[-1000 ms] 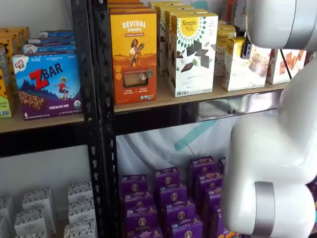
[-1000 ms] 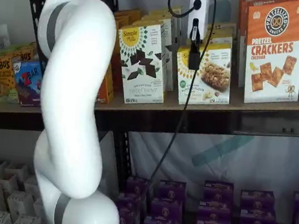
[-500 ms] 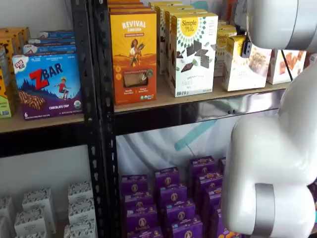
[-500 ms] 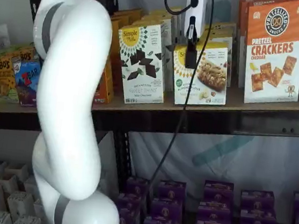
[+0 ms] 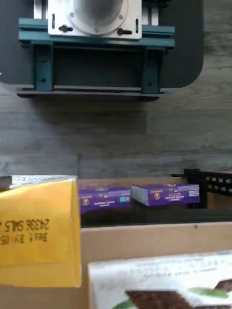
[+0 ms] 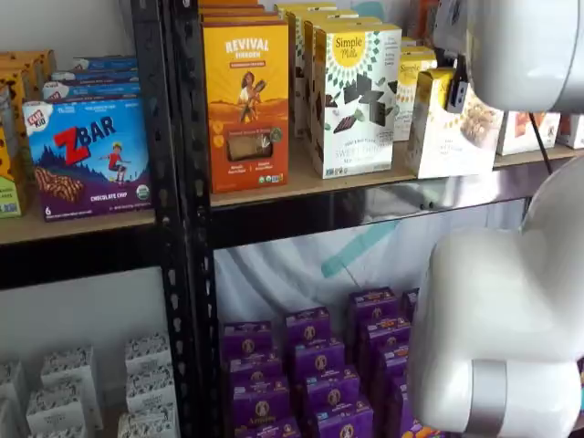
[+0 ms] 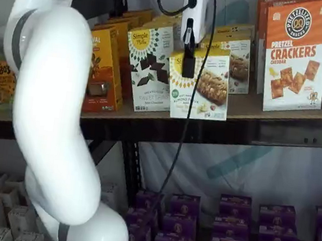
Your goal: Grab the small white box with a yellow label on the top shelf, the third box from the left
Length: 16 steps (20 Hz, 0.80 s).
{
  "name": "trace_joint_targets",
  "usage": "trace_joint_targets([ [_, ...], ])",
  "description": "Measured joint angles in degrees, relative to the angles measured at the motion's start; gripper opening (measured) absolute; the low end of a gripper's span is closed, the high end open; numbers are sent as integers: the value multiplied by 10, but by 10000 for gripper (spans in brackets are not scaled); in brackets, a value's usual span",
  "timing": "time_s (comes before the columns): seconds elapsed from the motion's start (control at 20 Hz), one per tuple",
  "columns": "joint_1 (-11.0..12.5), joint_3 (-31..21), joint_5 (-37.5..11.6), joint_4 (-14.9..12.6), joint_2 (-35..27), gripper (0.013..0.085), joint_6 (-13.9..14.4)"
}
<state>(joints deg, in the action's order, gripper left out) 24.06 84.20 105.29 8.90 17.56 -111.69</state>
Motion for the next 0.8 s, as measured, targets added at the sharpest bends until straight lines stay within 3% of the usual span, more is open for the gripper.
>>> trace_joint_targets([
  [0.45, -17, -76, 31, -3, 91, 290, 18],
  [0.8, -45, -130, 39, -14, 155, 290, 44],
])
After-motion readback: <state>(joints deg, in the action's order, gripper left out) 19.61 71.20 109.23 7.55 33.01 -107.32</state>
